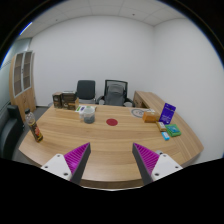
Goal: Pour water
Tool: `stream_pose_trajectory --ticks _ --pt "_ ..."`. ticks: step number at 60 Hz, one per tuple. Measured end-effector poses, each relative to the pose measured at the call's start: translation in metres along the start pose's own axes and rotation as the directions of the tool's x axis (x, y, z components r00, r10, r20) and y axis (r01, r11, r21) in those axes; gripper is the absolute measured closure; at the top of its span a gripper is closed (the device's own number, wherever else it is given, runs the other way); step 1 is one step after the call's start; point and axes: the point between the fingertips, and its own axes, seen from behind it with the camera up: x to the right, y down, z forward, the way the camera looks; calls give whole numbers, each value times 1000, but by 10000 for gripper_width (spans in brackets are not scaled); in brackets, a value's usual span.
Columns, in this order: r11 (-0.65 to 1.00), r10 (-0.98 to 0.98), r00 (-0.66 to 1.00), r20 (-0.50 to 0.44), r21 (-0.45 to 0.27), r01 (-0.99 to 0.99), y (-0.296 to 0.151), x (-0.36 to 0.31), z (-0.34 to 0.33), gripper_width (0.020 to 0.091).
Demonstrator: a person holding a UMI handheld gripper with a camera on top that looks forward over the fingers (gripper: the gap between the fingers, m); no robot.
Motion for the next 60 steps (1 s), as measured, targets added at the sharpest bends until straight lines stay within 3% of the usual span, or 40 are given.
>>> stream_pose_trajectory --ticks 17,33,43,60 --pt "998 -9 1000 -6 -60 8 37 -41 8 243" --pt "991 -23 999 47 -132 29 91 -171 3 243" --pt "992 6 997 71 -129 3 96 -286 11 240" --pt "998 55 986 154 -9 -54 36 -450 75 243"
